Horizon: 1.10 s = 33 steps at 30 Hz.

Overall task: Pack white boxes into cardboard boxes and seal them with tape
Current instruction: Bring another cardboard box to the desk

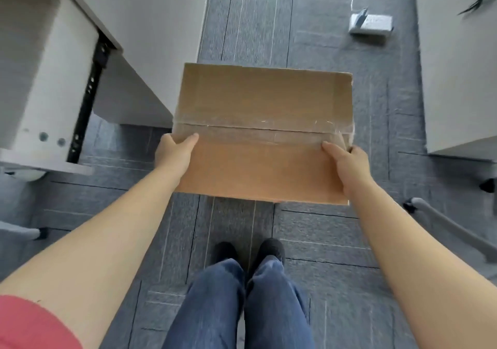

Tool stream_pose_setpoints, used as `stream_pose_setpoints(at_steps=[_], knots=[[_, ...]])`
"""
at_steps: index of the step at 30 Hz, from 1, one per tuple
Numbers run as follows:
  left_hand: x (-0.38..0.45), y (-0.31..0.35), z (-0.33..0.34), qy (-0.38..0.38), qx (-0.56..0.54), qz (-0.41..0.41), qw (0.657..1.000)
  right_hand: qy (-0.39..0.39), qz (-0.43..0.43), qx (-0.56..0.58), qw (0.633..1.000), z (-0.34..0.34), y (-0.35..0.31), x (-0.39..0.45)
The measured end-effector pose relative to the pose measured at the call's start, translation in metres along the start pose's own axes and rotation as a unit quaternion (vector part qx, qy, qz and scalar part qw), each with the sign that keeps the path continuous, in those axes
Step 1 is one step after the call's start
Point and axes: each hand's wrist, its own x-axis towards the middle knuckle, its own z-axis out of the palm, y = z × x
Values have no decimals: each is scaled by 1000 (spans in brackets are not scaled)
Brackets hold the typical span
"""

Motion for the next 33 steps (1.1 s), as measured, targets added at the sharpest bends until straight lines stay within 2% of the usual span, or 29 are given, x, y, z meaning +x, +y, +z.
stream_pose_setpoints(at_steps=[7,14,23,33], knots=[[-98,104,-80,-22,-22,73,997,44,-50,5,998,-85,-115,-102],[-152,175,-119,-35,-13,153,988,82,-85,45,992,-150,-170,-152],[-209,226,-82,-67,-9,175,982,122,-114,24,986,-247,-192,-149],[-273,284,-13,-2,26,211,977,95,-153,-47,983,-370,-228,-105]])
